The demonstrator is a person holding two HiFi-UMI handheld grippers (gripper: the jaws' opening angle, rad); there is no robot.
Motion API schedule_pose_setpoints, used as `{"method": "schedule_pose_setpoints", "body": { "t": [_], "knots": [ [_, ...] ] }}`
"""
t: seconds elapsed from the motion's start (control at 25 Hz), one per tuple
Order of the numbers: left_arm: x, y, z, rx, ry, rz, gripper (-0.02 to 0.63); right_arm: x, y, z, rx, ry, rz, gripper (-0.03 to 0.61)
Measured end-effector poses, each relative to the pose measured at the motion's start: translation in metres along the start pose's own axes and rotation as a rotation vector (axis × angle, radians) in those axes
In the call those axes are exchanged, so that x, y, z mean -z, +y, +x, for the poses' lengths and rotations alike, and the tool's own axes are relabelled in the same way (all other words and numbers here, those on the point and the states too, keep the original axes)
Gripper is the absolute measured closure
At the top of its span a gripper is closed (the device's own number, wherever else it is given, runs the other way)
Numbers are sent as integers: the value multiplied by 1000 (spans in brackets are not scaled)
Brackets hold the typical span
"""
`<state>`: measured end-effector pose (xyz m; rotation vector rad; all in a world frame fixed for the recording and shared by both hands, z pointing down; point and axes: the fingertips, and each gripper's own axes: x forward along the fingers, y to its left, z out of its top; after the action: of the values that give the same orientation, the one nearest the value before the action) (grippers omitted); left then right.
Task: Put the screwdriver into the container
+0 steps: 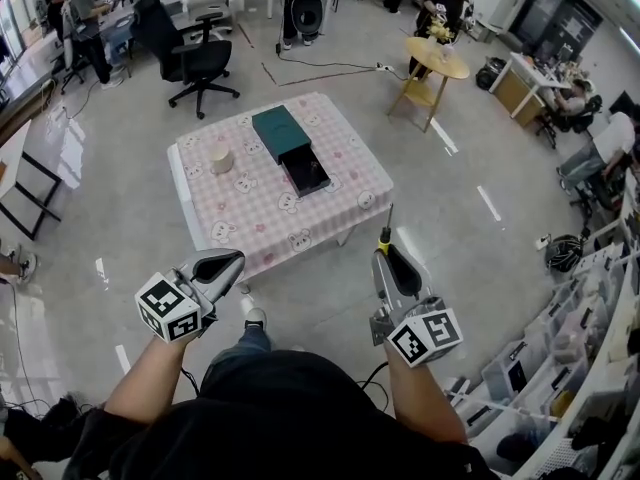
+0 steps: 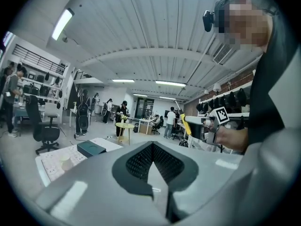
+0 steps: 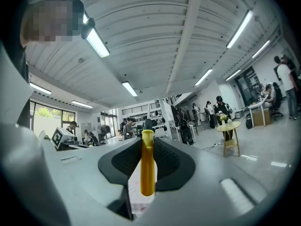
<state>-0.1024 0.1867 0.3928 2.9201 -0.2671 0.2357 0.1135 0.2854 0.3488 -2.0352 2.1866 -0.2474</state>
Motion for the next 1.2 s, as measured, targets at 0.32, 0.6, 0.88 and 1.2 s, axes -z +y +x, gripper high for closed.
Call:
{"method": "schedule_pose_setpoints", "body": {
  "t": [0.32, 0.6, 0.88, 1.2],
  "knots": [
    [-2, 42, 4, 16, -4, -16, 614, 6, 2, 34, 26, 6, 7, 469],
    [-6, 75, 11, 34, 4, -28, 614, 6, -1, 59, 68, 5, 16, 469],
    [-13, 113, 20, 56, 4, -30, 614, 11, -6, 88, 105, 6, 28, 469],
    [-27, 158, 24, 72, 3, -26, 614, 6, -4, 124, 138, -6, 28, 469]
  ]
}}
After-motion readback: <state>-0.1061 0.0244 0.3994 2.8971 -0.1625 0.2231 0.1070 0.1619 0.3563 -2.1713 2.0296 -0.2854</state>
